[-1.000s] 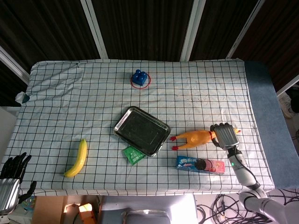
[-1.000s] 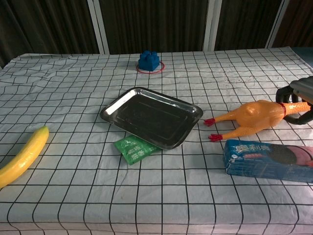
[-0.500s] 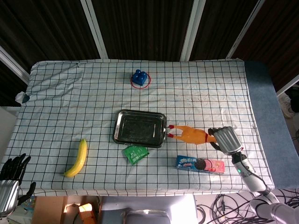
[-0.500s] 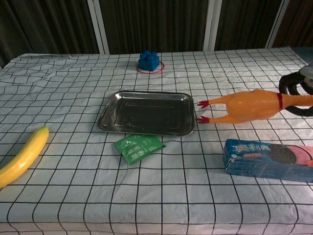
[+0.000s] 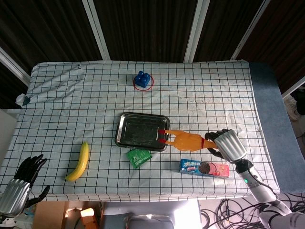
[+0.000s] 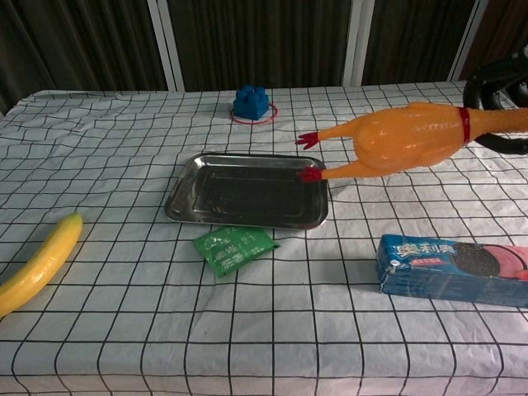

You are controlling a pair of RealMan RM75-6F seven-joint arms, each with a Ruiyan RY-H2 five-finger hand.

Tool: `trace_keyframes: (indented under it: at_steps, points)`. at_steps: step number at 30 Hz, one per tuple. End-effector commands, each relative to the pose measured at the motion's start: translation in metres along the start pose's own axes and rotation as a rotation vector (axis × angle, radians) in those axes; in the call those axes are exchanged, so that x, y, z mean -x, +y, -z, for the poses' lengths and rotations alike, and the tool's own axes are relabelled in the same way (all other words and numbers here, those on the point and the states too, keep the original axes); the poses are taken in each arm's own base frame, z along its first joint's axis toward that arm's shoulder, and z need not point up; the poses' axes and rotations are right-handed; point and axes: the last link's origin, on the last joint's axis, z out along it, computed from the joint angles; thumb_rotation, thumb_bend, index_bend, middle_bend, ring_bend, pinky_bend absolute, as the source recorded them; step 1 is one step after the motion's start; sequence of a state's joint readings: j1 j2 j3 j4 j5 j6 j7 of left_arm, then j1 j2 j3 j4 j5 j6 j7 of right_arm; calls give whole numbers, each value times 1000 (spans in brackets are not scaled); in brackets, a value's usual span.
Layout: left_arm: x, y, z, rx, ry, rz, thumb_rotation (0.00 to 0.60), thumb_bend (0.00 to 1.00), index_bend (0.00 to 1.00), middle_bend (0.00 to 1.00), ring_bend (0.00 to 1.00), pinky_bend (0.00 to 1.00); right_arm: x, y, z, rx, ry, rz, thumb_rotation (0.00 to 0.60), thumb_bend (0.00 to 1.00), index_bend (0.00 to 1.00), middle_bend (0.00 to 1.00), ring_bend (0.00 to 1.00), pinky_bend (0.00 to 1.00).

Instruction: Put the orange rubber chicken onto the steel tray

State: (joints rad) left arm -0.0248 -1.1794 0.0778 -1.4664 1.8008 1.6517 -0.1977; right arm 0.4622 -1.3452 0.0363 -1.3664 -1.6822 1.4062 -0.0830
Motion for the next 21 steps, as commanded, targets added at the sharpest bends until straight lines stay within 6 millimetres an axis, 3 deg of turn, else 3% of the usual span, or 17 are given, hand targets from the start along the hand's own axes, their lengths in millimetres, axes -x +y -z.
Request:
trace_keyframes:
  at_steps: [1, 3, 4, 5, 12, 21]
  points:
    - [-2, 3, -5, 31, -1, 29, 600, 323, 0, 0, 0, 0, -16, -17, -16, -50, 52, -27, 600, 526, 990, 753, 764, 798]
    - [-4, 5, -13, 72, 3, 85, 600, 314, 0, 0, 0, 0, -24, -36, -32, -73, 51, -95, 600, 525, 990, 753, 764, 798]
    - [-4, 13, -24, 127, 33, 153, 600, 304, 0, 0, 0, 0, -25, -64, -49, -124, 26, -193, 600, 525, 990, 753, 764, 797]
    - [-3, 16, -30, 155, 50, 187, 600, 294, 0, 0, 0, 0, -26, -78, -62, -137, 1, -212, 600, 525, 990, 753, 764, 797]
    - [1, 40, -60, 277, 94, 288, 600, 238, 0, 0, 0, 0, -27, -135, -98, -204, -64, -219, 600, 525, 990, 753, 764, 798]
    - [16, 54, -82, 263, -51, 331, 600, 218, 0, 0, 0, 0, -30, -180, -122, -207, -78, -221, 600, 525, 990, 753, 764, 797]
